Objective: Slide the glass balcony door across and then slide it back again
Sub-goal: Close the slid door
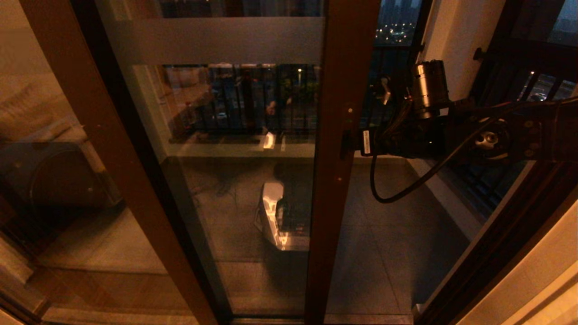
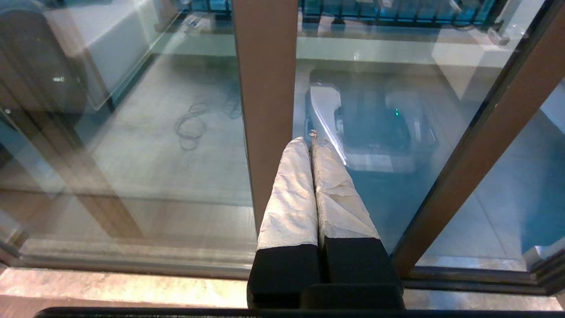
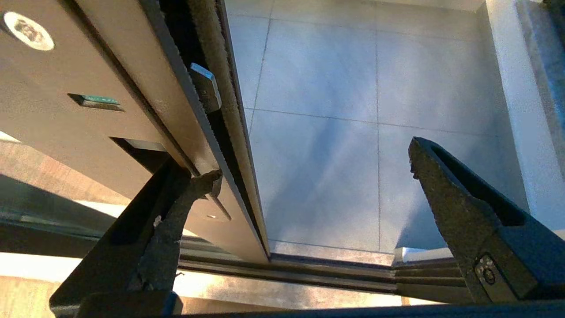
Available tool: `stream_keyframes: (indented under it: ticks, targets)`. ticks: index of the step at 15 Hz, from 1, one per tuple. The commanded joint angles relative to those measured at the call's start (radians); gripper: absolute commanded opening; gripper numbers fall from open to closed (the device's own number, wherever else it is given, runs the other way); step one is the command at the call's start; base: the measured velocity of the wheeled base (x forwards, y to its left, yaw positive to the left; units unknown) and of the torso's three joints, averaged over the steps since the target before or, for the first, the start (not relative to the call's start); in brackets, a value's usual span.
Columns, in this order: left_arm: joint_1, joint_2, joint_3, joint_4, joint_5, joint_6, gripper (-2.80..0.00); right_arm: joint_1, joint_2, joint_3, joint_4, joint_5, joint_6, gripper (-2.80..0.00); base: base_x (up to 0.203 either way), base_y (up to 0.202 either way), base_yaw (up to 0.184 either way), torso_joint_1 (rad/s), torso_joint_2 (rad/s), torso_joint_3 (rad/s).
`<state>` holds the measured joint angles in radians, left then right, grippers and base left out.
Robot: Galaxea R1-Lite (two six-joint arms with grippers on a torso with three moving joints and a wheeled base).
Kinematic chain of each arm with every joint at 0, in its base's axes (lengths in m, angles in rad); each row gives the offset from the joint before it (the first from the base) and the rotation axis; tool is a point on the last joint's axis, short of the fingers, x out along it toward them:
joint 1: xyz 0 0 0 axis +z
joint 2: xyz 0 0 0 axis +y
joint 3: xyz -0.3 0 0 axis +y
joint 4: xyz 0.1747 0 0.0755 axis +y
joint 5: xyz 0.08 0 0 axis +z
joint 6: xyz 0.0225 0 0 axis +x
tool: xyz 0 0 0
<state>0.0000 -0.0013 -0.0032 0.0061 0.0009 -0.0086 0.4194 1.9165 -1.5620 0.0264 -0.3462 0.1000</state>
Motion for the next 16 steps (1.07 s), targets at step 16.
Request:
stream_keyframes:
  ticks: [16]
  targets:
    - [0.0,0.001,0.0,0.0,0.001,-0.001,-2.8,-0.028,-0.074,0.144,-0.075,0.009,-0.009,0.0,0.0,0.0,0.0,0.0,0.0,0.0]
